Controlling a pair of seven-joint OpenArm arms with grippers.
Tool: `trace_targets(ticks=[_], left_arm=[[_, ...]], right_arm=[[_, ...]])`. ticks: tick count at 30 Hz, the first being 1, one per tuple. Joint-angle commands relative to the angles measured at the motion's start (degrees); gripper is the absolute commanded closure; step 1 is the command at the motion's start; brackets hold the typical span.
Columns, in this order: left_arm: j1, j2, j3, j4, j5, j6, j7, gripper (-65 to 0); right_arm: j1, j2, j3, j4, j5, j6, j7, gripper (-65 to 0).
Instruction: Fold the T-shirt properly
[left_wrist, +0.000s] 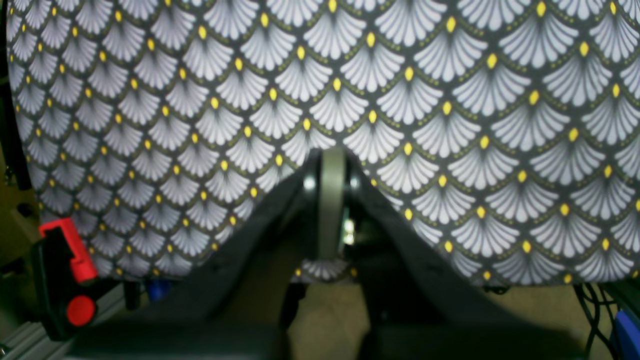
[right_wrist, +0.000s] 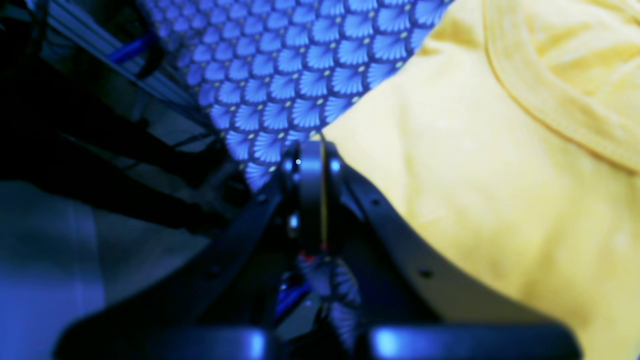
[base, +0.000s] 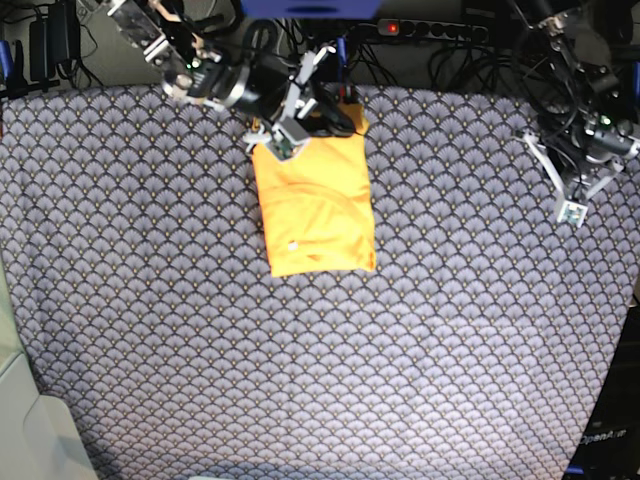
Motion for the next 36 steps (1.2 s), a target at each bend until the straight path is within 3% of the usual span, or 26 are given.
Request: trace_targets(ticks=[1,8,12,16,22,28,31,36], left_arm=[[-0.4,-0.7,-0.2,0.7,-0.3,0.1,-0.6,0.0],[0.5,-0.7,-0.3,0.8,-0.3,0.1,-1.1,0.0],[0.5,-0.7,-0.3,0.8,-0.3,0.1,-1.1,0.0],[0.5,-0.7,-0.3,0.8,-0.3,0.1,-1.1,0.0],[0.5,-0.7,-0.5,1.7,-0.6,0.1,-1.1,0.0],[2.2,-0.6,-2.8,7.8,-0.8,0.1,-1.2,0.0],[3.9,-0.8,-2.9,9.4,-0.3,0.1,-1.2,0.0],[7.5,-0.8,-2.9,9.5,-0.3,0.1,-2.1,0.0]], right_arm=[[0.7,-0.5,0.2,-0.2,0.7,0.5,1.4,0.0],[2.0,-2.2,0.1,-6.8,0.7,0.7,1.9,0.0],[1.5,-3.0,0.1,-9.1,0.7,3.2,3.5,0.0],[1.4,-2.6,0.1,-8.3,0.7,3.2,3.8,0.0],[-0.1,3.9,1.1,3.3,0.7,2.4,3.4,0.0],[-3.1,11.4,3.1,11.8,0.7,-4.2,-0.9,0.0],[-7.8,14.1,6.6,12.3,0.7,-7.8,0.4,0.0],[-16.5,17.7,14.8,12.5,0.7,-8.7,4.2,0.0]])
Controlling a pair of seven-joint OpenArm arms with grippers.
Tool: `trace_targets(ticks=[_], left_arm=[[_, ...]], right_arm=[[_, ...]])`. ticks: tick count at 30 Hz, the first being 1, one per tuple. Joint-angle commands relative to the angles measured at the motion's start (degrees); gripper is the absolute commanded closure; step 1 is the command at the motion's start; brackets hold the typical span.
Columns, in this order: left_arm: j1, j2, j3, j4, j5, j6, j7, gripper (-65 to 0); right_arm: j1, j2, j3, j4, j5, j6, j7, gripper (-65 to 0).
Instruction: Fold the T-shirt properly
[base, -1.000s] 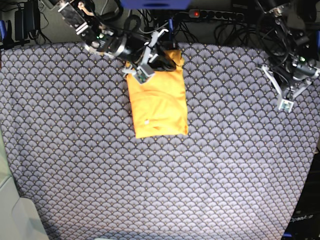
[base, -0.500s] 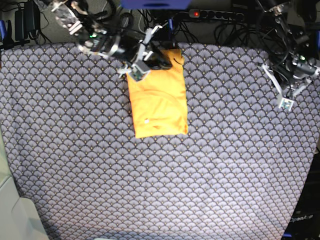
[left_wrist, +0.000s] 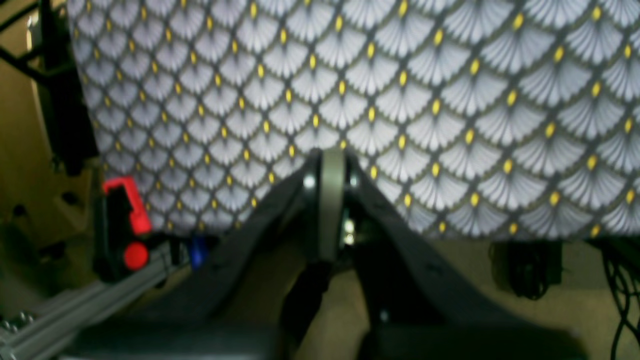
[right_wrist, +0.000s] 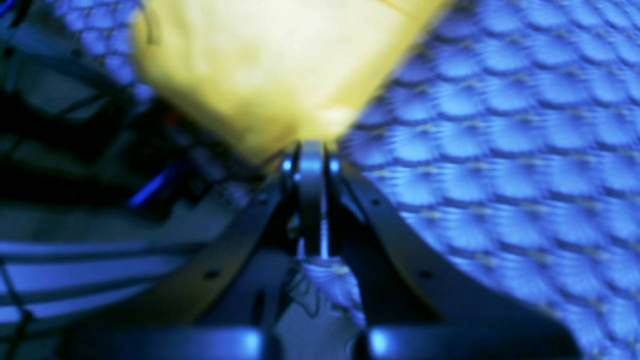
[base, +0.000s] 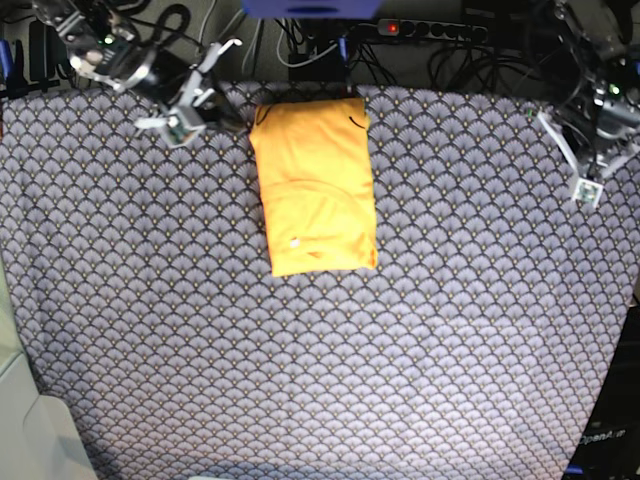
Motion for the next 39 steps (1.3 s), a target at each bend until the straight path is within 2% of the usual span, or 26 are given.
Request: trace_targets(ticks=[1,5,10,13,17,22,25,29,33,37,39], left_arm=[[1.0,-0.4,-0.3,1.0,-0.3,0.1,-2.0,0.0],[5.7,-0.1,0.0,1.0,-0.6,0.1,-6.8,0.0],[10.2,2.4,-0.2,1.3,-0.3,0.1,-10.6,0.0],[13.5,4.3,0.0,1.0,-0.3,0.1,-13.7,0.0],[17.7,7.0,0.2,0.4,1.6,0.1,-18.8,0.0],[20.3,11.3,0.2,-5.2,10.0,0.1,-28.2,0.0],[20.2,12.1,0.2,-13.2,13.1,0.1,-33.9,0.0],[17.0,11.5,0.0,-28.9,16.4,0.1,-43.3,0.0],[12.9,9.8,-0.3,-45.0,21.9,0.1,-54.0,0.0],[8.6,7.9,-0.3,-60.9,23.3,0.1,-65.3,0.0],[6.2,7.4,-0.3,-68.3,23.3,0.1,-69.2,0.0]], right_arm=[[-2.1,1.2,1.8,1.4,0.7,0.1,1.7,0.0],[-11.7,1.3,10.1,1.4,0.7,0.4,5.9,0.0],[-22.9,1.0,17.5,0.9,0.7,0.5,12.8,0.0],[-27.6,0.5,18.7,-1.7,0.7,0.5,17.9,0.0],[-29.6,-1.5,18.5,-8.1,0.7,0.5,22.8,0.0],[-30.0,-4.4,17.6,-17.5,0.7,0.5,29.2,0.0],[-29.4,-7.5,17.0,-25.2,0.7,0.5,34.6,0.0],[-26.1,-11.2,16.8,-37.1,0.7,0.7,39.9,0.0],[-21.0,-15.6,17.0,-50.4,0.7,3.6,42.4,0.0],[-12.7,-19.1,16.6,-67.9,0.6,4.9,46.1,0.0],[-7.1,-20.5,15.1,-77.4,0.6,4.9,48.8,0.0]])
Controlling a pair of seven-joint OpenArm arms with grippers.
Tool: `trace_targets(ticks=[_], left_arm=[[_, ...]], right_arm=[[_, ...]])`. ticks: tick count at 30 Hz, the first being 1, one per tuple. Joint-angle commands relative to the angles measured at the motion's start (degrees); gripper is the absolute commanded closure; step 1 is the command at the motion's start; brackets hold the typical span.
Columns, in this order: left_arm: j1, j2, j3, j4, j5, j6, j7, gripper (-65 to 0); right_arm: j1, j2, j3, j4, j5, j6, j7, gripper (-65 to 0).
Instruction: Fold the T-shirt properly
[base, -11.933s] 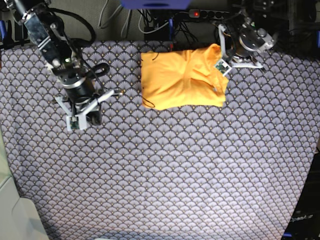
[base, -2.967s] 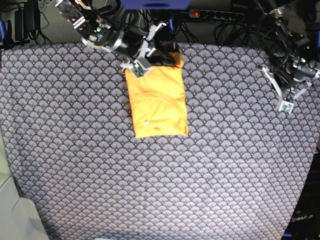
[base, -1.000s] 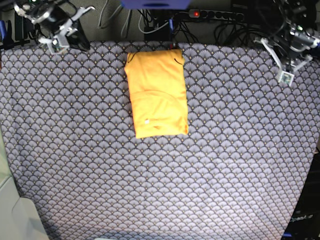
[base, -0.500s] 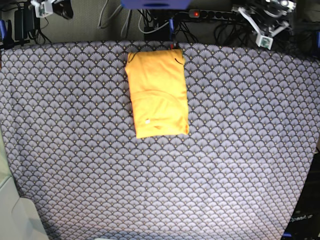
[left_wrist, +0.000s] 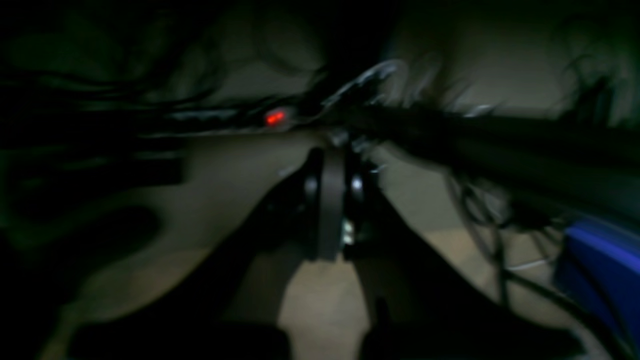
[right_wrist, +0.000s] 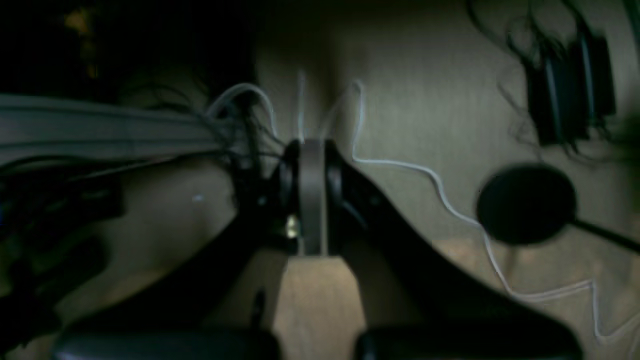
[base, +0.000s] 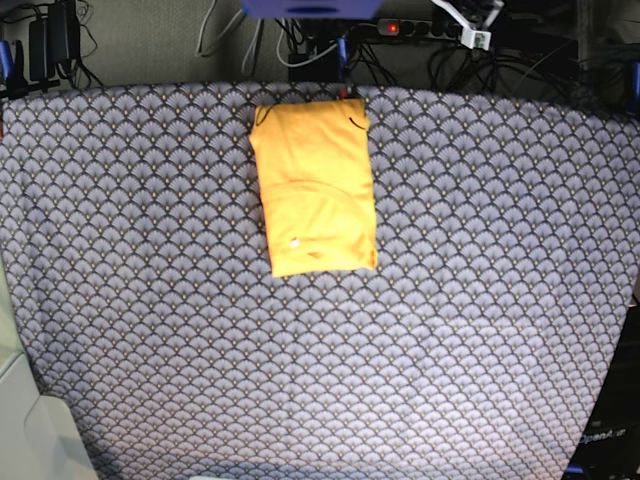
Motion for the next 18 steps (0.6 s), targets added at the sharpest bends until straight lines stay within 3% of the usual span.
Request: trace_targets(ticks=[1,5,8,11,14,18], left_arm=[[-0.8,-0.6,-0.1,-2.9,-0.1,-0.2,-2.5,0.0],[-5.0,-2.6,-0.1,-15.7,-0.5,-0.2,-9.9,0.0],[-8.1,-4.1,-0.1,-24.6,-0.5,-0.2,-14.1,0.0],[-11.0,-5.9,0.4,-32.0,-0.1,-0.2,-17.1,0.0],[-12.0,-6.6,1.4,-36.3,0.0,8.1,-21.5,0.0],[-14.7,-6.7,5.3,-39.3,1.4,17.5,-21.5,0.0]], right_arm=[[1.7,0.1,-1.0,-4.3,0.4,0.4,3.1,0.0],[12.9,-3.5,-3.6,-27.0,0.4,0.4,11.2,0.0],[19.8,-5.1,-3.6,-29.2,0.4,0.4,16.5,0.0],[23.9,-5.8,-3.6,-29.2,0.4,0.0,15.3,0.0],[24.4,-5.8,-3.6,-29.2,0.4,-0.7,11.1,0.0],[24.0,-5.9,-8.1,-29.2,0.4,-8.8,2.8,0.0]])
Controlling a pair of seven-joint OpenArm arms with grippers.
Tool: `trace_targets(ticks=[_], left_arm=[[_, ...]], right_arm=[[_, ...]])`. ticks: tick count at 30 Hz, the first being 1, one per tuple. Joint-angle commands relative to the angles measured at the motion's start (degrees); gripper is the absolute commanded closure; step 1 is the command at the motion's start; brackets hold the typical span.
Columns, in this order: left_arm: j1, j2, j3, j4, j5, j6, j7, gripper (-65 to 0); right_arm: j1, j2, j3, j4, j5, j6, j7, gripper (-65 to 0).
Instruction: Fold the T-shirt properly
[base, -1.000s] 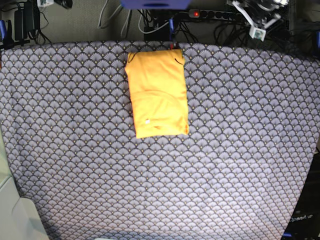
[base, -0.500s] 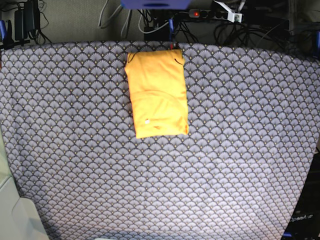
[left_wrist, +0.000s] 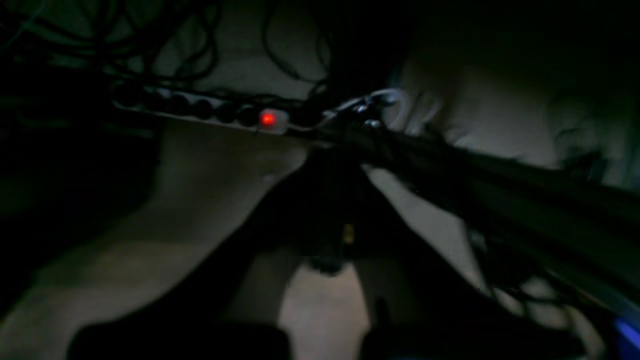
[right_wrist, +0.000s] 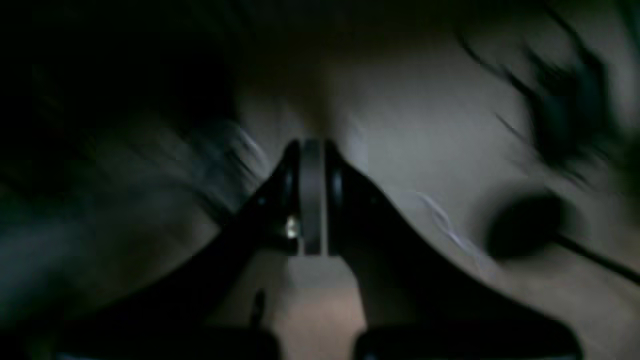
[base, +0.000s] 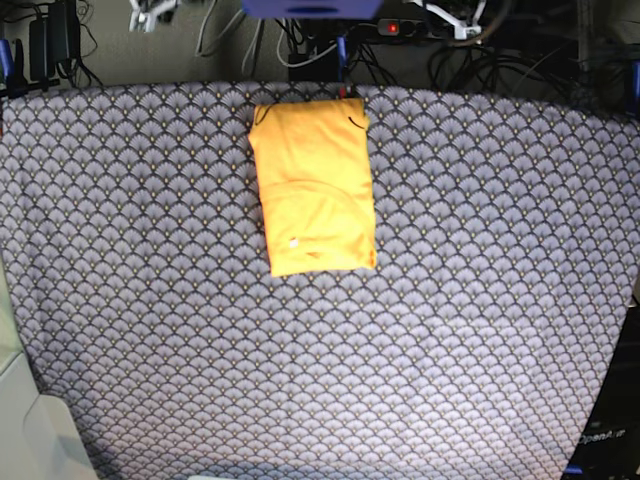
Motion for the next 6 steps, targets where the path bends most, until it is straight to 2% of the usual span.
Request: trace_targets(ticks=[1,4,6], left_arm=[[-1.0,-0.2,1.2,-0.7,1.1,1.9,0.7,0.0],[-3.5,0.7,4.4,-1.9,2.6,11.2,4.1,0.0],[-4.6,1.4,6.0,-1.9,2.6,15.4,6.7,0.0]], right_arm=[[0.2,0.2,-2.4,0.1,-0.2,-2.0,-0.2,0.0],[0.3,-0.8,-10.6,0.1,-0.2,-11.5,-4.1,0.0],[0.9,-1.5,-14.9,0.1,-0.2,-15.4,-6.1,0.0]])
